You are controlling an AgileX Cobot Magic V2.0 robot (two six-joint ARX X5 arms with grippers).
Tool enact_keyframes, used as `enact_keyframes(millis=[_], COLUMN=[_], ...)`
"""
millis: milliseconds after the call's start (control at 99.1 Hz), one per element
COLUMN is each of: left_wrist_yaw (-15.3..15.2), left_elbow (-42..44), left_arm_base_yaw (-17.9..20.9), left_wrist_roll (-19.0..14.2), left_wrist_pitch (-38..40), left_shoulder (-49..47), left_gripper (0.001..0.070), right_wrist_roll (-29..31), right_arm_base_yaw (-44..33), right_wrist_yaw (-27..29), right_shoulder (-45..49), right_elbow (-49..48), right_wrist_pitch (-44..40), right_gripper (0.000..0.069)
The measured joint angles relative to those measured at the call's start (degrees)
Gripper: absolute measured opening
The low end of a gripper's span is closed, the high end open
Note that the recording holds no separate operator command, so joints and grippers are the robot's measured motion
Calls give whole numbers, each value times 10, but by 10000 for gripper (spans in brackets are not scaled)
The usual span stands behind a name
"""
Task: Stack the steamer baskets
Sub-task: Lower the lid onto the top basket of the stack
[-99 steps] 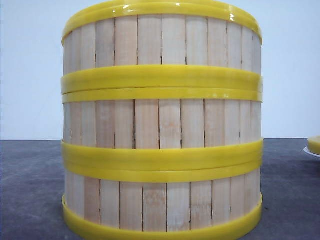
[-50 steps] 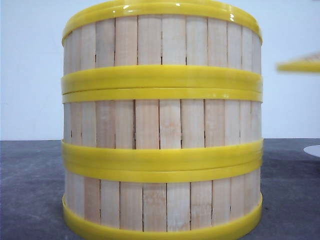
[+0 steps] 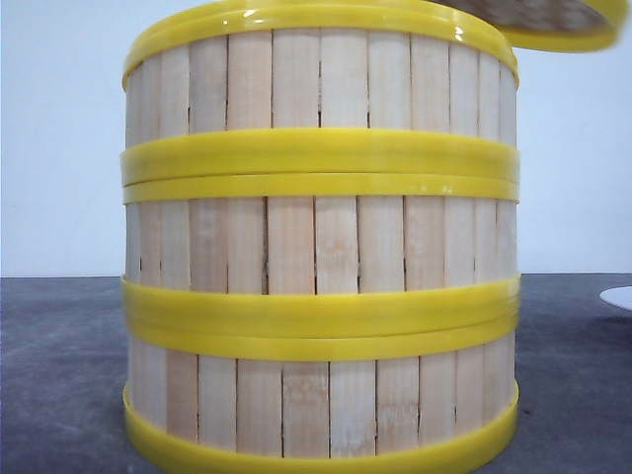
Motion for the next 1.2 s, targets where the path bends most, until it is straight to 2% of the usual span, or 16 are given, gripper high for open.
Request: enact_keyframes(millis=[232,464,1201], left_wrist_yaw=[0,0,0], left_elbow=[0,0,0], left_arm_base_yaw=[0,0,0], left_wrist_roll=[0,0,0], left_wrist_pitch=[5,5,8], left_shoulder=[0,0,0], left_gripper=[275,275,275], right_wrist_roll=[0,-9,-20], right_arm_base_yaw=[115,177,230], right_wrist_yaw=[23,62,73], right_shoulder=[35,73,116], right_elbow=[2,2,2], right_wrist_pitch=[-8,-34,-37], right_gripper=[50,50,50])
